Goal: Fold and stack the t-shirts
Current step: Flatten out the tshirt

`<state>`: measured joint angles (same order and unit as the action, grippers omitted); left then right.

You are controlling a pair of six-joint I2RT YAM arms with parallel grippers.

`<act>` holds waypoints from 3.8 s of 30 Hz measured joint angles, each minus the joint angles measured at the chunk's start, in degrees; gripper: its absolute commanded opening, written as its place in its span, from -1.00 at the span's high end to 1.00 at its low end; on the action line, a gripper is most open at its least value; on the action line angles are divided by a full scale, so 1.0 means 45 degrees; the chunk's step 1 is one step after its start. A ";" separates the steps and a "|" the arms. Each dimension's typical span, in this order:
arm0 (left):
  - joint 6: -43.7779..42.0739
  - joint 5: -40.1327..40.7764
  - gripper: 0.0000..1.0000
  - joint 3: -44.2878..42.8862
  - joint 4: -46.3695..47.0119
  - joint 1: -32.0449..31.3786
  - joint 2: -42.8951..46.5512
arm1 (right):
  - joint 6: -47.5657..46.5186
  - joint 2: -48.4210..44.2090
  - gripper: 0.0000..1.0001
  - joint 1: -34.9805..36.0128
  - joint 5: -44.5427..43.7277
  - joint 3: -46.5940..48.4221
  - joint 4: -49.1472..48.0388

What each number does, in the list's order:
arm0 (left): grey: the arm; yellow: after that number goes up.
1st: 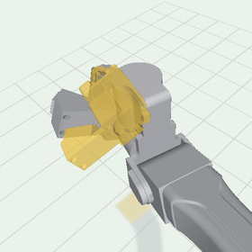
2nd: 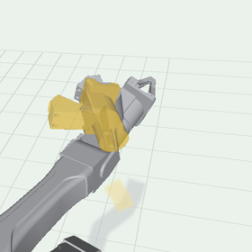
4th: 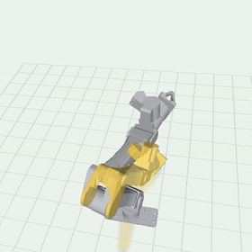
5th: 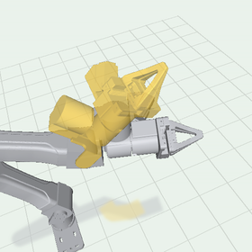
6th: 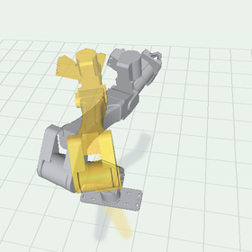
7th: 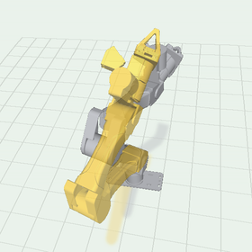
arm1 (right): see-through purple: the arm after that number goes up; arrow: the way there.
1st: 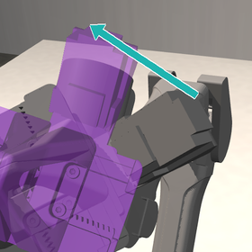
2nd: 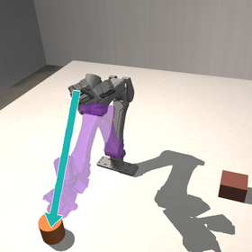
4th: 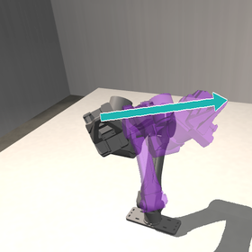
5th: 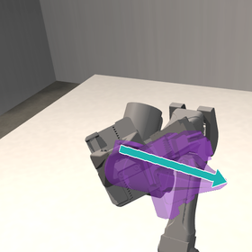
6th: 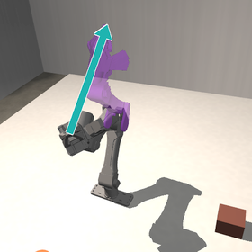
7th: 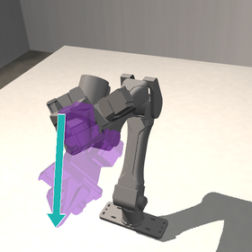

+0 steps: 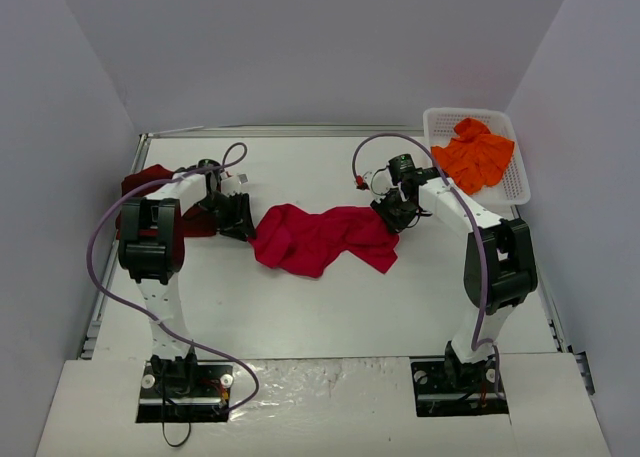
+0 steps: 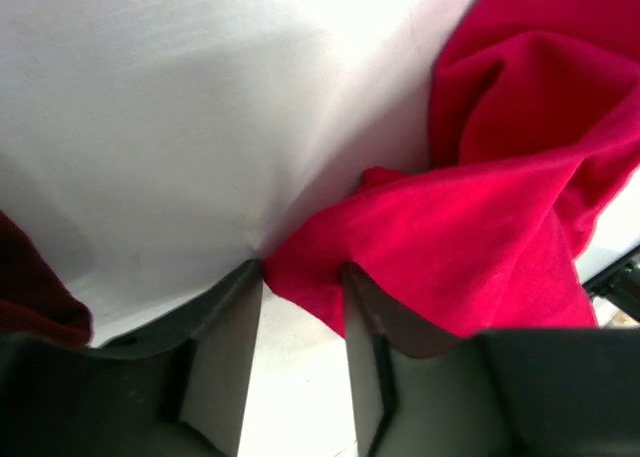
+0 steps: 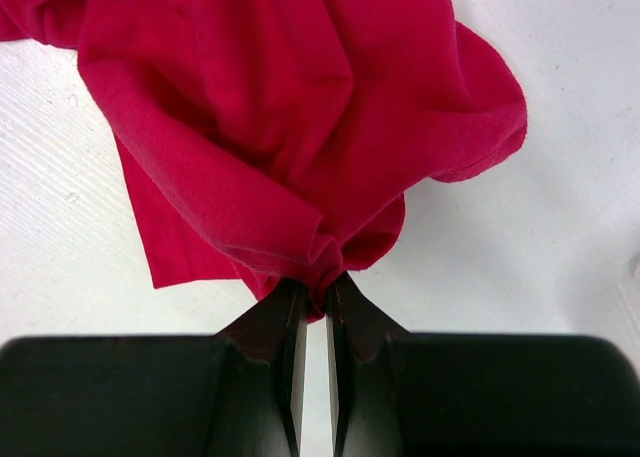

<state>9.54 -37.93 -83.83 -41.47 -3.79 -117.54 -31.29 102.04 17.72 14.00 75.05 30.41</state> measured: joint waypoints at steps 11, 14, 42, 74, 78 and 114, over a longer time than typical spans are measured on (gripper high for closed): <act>-0.0141 0.0180 0.57 -0.0325 0.0034 -0.0267 -0.0316 | 0.0034 0.0019 1.00 0.0000 0.0000 -0.0005 -0.0058; -0.0228 0.0228 0.67 -0.0418 0.0049 -0.0359 -0.0384 | 0.0039 0.0019 1.00 0.0000 0.0000 -0.0010 -0.0058; -0.3793 0.5717 0.95 -0.5192 -0.2089 -0.0500 0.3589 | 0.0427 -0.0355 1.00 -0.1773 -0.0593 0.3075 -0.0282; -0.4007 0.5435 0.95 -0.1700 -0.2526 -0.0491 0.6465 | -0.0568 0.0967 0.17 -0.2093 0.2535 0.3526 0.1515; -0.3983 0.5440 0.95 -0.1345 -0.2375 -0.0491 0.6465 | -0.0573 0.2259 0.11 -0.2093 0.3424 0.4090 0.1617; -0.3730 0.5416 0.95 -0.1491 -0.2079 -0.0180 0.6572 | -0.0389 0.2701 1.00 -0.2103 0.3963 0.6154 0.2433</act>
<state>-7.25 -13.56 -90.54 -50.83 -4.60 -87.96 -33.04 114.19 8.25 31.83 102.74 41.36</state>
